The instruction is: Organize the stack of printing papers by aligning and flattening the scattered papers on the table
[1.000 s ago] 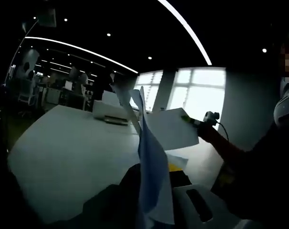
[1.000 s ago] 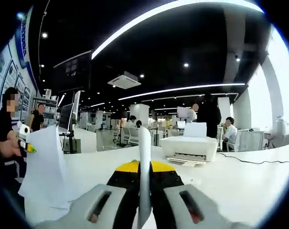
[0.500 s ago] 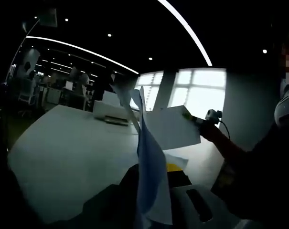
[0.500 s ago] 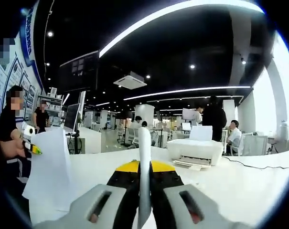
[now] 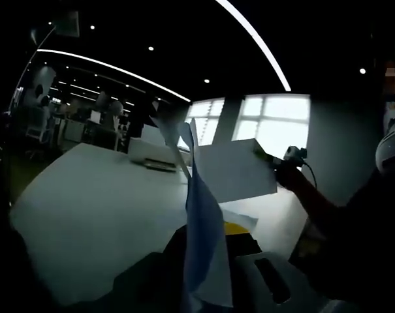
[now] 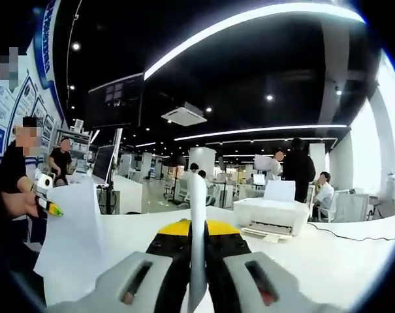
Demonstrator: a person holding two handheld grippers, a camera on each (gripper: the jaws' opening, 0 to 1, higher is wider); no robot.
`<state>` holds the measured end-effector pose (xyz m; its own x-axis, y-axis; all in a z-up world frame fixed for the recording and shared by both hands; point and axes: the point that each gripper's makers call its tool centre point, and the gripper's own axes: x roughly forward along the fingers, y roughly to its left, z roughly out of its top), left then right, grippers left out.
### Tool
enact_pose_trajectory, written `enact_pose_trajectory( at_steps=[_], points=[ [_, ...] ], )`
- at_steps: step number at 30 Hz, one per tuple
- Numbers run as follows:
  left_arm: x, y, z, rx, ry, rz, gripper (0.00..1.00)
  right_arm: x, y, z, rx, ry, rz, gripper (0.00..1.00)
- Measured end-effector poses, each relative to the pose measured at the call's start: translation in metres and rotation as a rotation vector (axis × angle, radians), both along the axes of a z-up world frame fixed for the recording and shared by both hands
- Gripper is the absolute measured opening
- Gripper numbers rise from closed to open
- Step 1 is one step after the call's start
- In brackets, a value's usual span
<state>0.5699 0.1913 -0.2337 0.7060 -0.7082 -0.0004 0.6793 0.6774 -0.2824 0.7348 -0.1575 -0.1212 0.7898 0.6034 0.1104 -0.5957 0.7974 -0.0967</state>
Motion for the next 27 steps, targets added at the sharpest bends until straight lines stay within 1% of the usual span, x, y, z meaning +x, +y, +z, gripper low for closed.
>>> enact_pose_trajectory(
  at_steps=[14, 27],
  points=[
    [0.0, 0.001, 0.0, -0.002, 0.002, 0.003, 0.06, -0.022, 0.02, 0.026, -0.018, -0.067, 0.045, 0.02],
    [0.0, 0.002, -0.001, -0.005, 0.002, 0.006, 0.06, -0.037, 0.032, 0.043, -0.023, -0.105, 0.076, 0.02]
  ],
)
